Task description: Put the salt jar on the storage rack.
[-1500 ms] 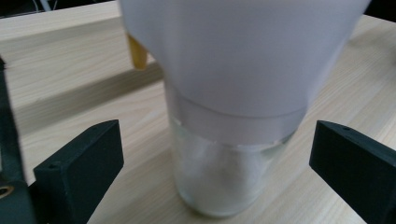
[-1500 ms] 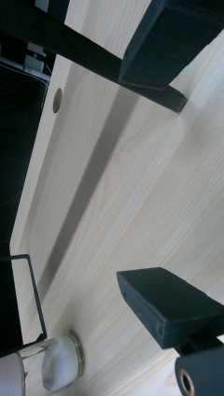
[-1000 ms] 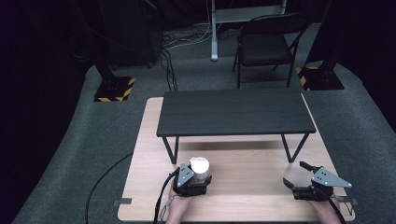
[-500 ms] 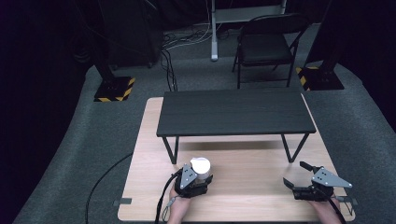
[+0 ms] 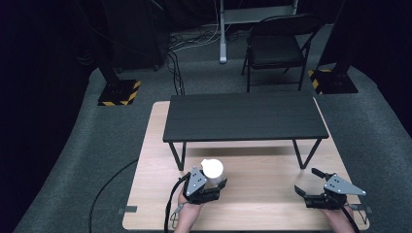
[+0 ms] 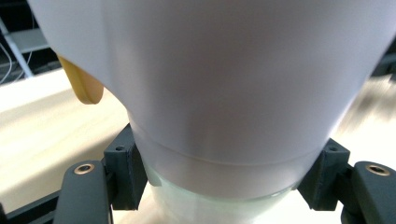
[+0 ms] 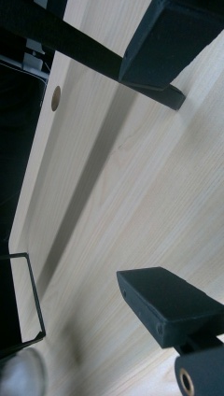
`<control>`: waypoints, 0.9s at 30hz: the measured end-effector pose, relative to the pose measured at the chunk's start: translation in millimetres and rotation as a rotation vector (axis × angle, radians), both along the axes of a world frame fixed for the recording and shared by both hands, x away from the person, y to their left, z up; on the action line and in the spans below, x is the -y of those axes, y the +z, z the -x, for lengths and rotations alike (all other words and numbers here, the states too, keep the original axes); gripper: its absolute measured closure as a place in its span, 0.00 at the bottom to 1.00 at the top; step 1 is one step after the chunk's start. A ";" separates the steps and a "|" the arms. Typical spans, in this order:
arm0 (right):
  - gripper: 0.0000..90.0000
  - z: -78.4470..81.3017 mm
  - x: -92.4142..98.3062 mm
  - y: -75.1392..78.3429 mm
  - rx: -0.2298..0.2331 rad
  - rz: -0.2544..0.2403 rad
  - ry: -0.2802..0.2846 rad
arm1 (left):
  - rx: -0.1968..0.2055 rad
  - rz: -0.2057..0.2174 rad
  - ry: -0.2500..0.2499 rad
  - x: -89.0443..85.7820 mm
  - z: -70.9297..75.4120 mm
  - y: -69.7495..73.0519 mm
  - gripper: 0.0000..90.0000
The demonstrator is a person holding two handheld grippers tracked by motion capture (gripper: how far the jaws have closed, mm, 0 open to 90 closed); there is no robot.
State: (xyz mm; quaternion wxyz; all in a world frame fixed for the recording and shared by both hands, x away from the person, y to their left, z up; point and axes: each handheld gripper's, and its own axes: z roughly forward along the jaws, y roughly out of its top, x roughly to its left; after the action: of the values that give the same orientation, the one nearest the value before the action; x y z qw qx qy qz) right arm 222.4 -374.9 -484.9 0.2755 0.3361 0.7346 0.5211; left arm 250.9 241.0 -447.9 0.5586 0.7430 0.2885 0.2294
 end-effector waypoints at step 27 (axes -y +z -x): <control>0.06 -1.0 -0.4 0.6 0.000 0.002 0.005 | 0.110 0.103 -0.114 40.6 -51.1 114.3 0.34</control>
State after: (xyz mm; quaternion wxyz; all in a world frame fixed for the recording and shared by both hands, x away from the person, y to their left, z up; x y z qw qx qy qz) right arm 223.4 -374.5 -484.3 0.2744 0.3339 0.7360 0.5211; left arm 302.0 200.4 -333.6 0.6233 0.7148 0.2259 0.2228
